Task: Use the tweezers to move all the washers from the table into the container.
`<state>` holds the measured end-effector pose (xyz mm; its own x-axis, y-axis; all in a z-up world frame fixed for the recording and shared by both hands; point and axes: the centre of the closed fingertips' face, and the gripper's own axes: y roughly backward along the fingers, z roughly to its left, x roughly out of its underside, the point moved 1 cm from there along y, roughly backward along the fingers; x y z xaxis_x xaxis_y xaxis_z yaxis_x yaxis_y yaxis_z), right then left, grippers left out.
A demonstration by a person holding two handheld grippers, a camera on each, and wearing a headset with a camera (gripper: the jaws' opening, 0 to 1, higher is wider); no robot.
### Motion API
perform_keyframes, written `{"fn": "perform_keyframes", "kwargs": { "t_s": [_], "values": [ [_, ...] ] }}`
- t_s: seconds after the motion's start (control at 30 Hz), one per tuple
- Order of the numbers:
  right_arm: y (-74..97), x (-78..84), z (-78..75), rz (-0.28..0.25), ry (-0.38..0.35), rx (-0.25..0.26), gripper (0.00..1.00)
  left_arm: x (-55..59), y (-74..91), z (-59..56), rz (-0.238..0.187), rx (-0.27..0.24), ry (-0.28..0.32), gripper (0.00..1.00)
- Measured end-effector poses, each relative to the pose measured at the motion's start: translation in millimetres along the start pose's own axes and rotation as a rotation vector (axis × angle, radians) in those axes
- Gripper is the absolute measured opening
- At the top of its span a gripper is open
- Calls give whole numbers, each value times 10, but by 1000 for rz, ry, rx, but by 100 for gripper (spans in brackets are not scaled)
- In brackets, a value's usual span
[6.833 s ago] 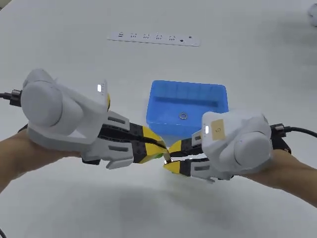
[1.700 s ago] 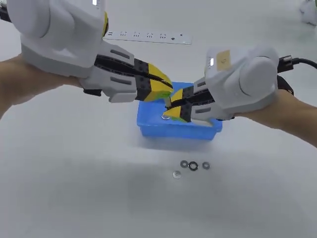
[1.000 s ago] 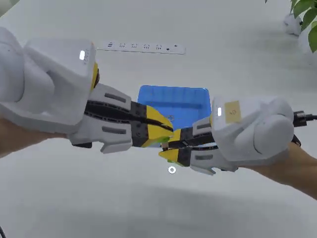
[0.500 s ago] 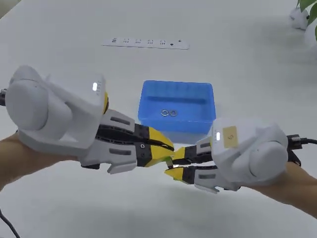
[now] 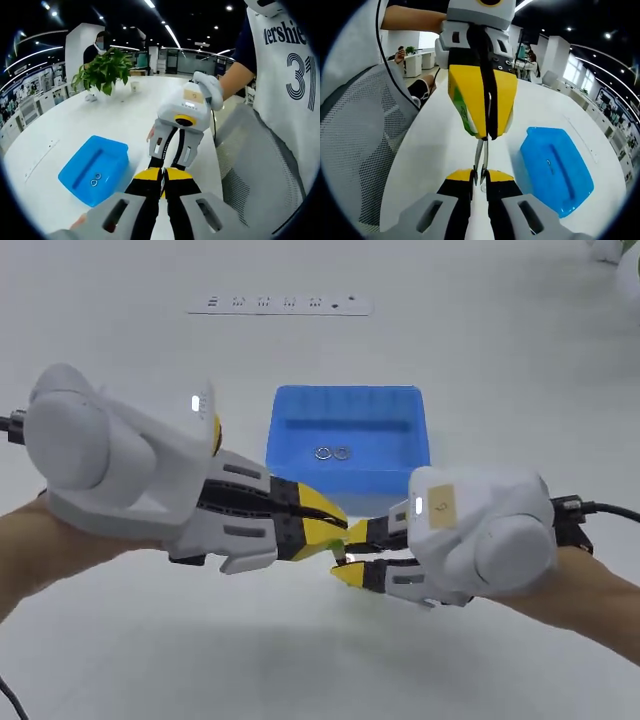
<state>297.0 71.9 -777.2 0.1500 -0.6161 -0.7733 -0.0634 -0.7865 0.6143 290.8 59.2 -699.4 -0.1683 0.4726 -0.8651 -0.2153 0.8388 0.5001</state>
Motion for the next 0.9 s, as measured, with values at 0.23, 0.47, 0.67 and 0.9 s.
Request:
{"fn": "perform_keyframes", "kwargs": {
  "t_s": [0.23,0.47,0.67,0.9],
  "values": [
    [-48,15,-43,-1,-17,-1,11,33,-4,68,3,-2,15,6],
    [-39,51,-57,-5,-38,4,11,36,-33,86,-5,7,23,6],
    [-33,82,-62,-7,-57,6,11,36,-64,86,-2,15,23,6],
    [-57,101,-49,-8,-63,5,11,60,-80,88,5,17,23,6]
  ]
}}
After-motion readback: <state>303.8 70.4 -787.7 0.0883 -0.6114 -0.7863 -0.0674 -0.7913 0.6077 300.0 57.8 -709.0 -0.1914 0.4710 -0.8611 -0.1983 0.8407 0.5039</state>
